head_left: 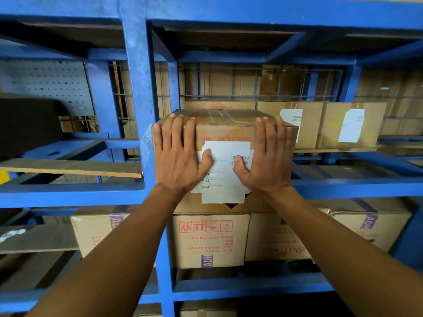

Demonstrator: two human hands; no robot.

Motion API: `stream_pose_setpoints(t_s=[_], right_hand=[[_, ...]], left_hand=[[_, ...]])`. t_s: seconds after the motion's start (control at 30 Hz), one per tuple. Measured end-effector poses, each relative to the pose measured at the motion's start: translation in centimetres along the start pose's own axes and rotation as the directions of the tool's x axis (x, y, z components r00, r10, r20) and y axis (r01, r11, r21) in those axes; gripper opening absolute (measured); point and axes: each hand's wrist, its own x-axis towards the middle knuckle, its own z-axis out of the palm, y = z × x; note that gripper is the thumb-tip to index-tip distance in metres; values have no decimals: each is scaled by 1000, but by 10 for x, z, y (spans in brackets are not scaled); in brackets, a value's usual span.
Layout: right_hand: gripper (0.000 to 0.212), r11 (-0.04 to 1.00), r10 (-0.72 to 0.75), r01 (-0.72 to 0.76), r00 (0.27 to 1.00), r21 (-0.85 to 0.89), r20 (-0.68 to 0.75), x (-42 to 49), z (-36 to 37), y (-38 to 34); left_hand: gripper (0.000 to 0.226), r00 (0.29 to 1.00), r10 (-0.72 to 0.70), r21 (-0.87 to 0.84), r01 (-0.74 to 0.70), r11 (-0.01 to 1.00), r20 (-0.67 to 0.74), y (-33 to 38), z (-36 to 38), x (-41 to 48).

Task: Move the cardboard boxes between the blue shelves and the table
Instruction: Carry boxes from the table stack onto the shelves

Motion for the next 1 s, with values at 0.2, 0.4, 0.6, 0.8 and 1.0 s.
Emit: stream_pose_setpoints(t_s=[0.2,0.4,0.6,0.8,1.0], right_hand=[[86,997,12,-16,998,-70,-69,3,25,0],[84,993,19,-27,997,-112,-69,12,48,1],[84,994,23,-30,998,-105,-65,19,77,0],[86,996,13,-18,997,-82,-70,24,100,8],[86,998,13,-14,1000,-61,-23,26,98,11]], left_hand=[[69,998,-10,24,11,1000,-64,-3,24,4],[72,996,12,31,-9,999,-90,-10,47,12],[70,998,7,15,-6,1000,-67,-13,89,-11],[71,993,29,58,-22,998,-111,-13,114,-5],[71,994,27,43,-23,999,-106,-12,115,-5]])
